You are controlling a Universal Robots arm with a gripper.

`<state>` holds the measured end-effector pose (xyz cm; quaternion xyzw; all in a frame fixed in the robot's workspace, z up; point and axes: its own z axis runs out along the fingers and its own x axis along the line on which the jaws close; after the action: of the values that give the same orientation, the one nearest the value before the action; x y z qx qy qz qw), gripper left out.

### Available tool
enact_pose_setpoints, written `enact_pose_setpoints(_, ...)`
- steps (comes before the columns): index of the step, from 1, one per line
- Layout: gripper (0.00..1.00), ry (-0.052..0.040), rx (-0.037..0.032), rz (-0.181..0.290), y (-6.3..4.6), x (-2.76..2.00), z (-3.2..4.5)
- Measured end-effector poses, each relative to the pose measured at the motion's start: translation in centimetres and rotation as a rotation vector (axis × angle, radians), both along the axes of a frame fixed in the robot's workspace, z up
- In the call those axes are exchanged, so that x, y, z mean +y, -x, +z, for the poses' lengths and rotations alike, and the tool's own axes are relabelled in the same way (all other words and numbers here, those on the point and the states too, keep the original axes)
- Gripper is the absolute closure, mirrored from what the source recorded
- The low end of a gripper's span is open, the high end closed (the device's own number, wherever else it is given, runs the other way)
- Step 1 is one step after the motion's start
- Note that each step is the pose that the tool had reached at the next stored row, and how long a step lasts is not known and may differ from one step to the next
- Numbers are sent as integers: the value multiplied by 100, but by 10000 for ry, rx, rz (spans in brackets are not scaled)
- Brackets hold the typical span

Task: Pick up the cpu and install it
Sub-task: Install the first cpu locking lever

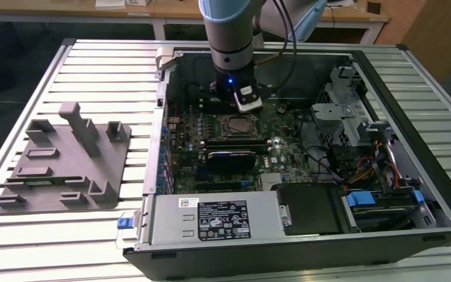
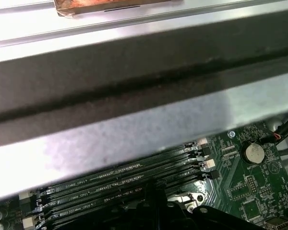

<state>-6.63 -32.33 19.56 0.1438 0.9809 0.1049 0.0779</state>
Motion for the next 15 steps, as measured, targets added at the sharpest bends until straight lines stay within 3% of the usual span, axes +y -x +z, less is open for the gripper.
enact_pose_setpoints(15,89,0,-42,-19,0,-30,-46)
